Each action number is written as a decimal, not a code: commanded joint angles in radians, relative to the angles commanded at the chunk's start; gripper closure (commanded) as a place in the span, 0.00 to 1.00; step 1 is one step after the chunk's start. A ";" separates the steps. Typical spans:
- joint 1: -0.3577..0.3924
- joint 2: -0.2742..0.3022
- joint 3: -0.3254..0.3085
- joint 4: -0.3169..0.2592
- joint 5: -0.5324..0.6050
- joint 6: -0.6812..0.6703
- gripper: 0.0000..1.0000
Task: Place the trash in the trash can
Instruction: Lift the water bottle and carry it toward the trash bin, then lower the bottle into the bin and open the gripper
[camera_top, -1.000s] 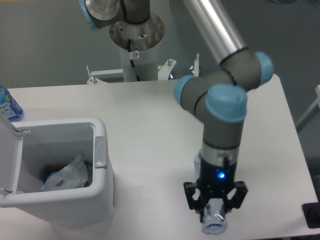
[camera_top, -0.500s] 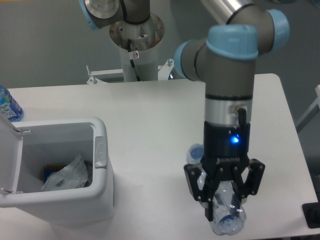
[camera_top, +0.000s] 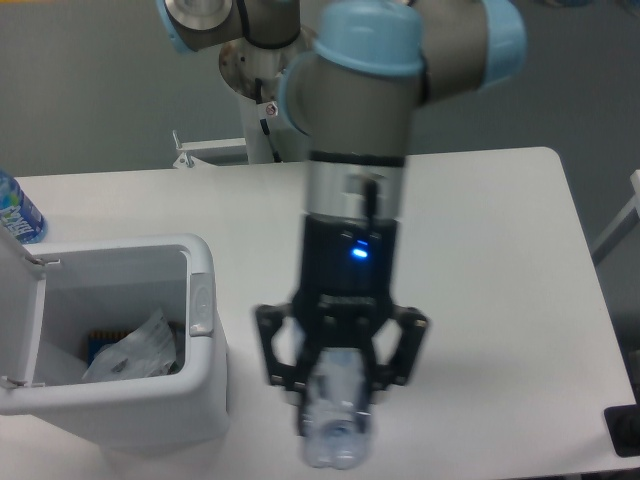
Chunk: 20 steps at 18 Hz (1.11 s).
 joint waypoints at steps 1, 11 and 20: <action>-0.011 0.008 -0.003 0.000 -0.002 -0.011 0.47; -0.173 -0.009 -0.064 0.000 -0.023 -0.040 0.42; -0.146 0.023 -0.080 0.000 -0.028 -0.015 0.00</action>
